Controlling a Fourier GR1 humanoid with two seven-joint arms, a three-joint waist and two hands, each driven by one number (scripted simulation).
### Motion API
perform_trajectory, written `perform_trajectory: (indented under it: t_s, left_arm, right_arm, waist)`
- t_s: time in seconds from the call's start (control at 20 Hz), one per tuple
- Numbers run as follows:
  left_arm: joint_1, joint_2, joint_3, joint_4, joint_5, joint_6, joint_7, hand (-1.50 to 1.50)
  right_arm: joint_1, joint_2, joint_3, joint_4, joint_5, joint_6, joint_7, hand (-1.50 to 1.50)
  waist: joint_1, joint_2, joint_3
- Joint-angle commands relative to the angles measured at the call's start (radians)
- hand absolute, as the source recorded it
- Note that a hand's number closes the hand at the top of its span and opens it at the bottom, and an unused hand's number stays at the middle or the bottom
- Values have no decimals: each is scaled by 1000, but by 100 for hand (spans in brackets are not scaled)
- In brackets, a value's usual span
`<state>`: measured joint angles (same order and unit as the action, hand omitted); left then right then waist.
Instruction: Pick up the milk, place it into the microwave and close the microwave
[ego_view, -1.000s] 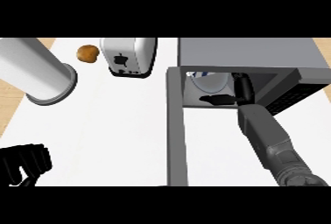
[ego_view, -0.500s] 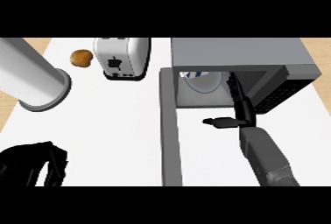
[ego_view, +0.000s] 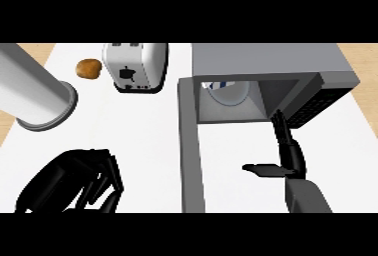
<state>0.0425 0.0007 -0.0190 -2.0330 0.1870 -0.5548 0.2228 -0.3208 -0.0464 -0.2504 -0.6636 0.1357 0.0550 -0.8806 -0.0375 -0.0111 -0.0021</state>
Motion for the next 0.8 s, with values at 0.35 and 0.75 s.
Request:
perform_trajectory:
  t_s: [0.35,0.75]
  left_arm:
    - [-141,-1,-320,325,-300,129,-198,150]
    - [-238,-1,-510,733,-407,391,-438,150]
  right_arm:
    - [410,-57,68,-481,-52,146,83,-150]
    - [597,-113,79,-755,-91,230,88,-150]
  waist:
    - [-19,6,-1]
    - [-7,13,0]
